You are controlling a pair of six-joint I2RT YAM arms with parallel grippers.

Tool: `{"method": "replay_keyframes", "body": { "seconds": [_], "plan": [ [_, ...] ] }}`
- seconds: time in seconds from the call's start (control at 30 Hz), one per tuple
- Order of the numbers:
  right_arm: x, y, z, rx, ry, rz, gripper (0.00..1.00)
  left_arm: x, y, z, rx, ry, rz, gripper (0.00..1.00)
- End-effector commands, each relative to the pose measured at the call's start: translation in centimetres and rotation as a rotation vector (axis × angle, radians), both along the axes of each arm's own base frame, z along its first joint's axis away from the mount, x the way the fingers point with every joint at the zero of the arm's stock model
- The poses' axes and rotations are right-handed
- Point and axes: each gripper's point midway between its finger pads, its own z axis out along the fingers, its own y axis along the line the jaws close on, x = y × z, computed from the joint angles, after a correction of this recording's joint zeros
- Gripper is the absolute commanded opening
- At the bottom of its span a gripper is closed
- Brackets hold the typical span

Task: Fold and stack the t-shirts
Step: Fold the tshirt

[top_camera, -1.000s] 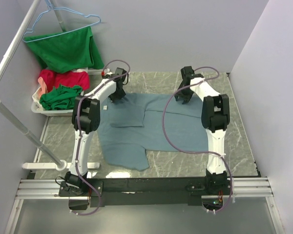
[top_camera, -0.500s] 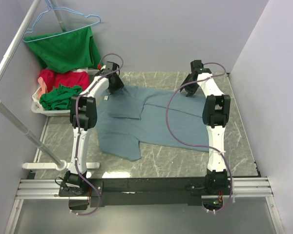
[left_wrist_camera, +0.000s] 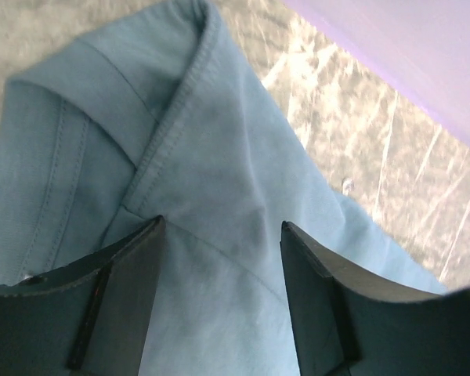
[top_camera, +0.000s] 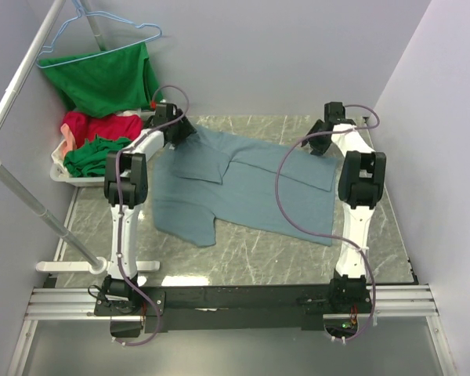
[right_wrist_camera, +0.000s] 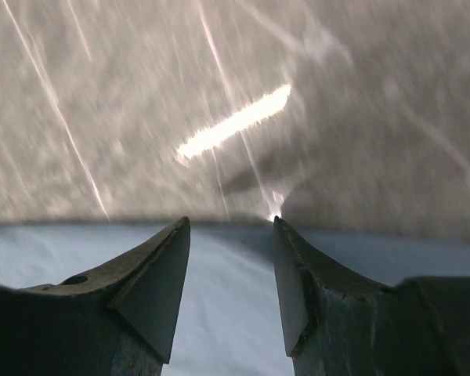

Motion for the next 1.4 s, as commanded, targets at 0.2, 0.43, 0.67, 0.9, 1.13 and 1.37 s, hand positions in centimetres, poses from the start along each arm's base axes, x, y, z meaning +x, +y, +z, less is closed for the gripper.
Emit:
{"method": "replay_keyframes", "body": {
  "seconds": [0.2, 0.43, 0.67, 0.9, 1.13, 1.37],
  "plan": [
    [-2.4, -1.1, 10.6, -0.176, -0.249, -0.032, 0.54, -2.6, -1.2, 9.3, 0.084, -0.256, -0.078, 0.69],
    [-6.1, 1.5, 6.9, -0.171, -0.119, -0.003, 0.54, -4.9, -0.3, 11.9, 0.172, -0.226, -0.027, 0.7],
    [-9.9, 2.3, 2.5, -0.25, 0.058, 0.012, 0.54, -8.6, 0.7, 10.8, 0.318, -0.123, 0.029, 0.69],
    [-11.4, 1.7, -0.4, -0.291, 0.192, 0.022, 0.55, -11.4, 1.4, 9.1, 0.356, -0.033, 0.07, 0.69],
    [-11.9, 0.5, -1.4, -0.358, 0.307, 0.026, 0.55, -14.6, 2.9, 9.2, 0.391, 0.059, 0.14, 0.69],
    [-9.6, -1.3, 0.0, -0.419, 0.343, -0.007, 0.56, -18.9, 4.0, 7.8, 0.398, 0.16, 0.206, 0.68]
  ]
}}
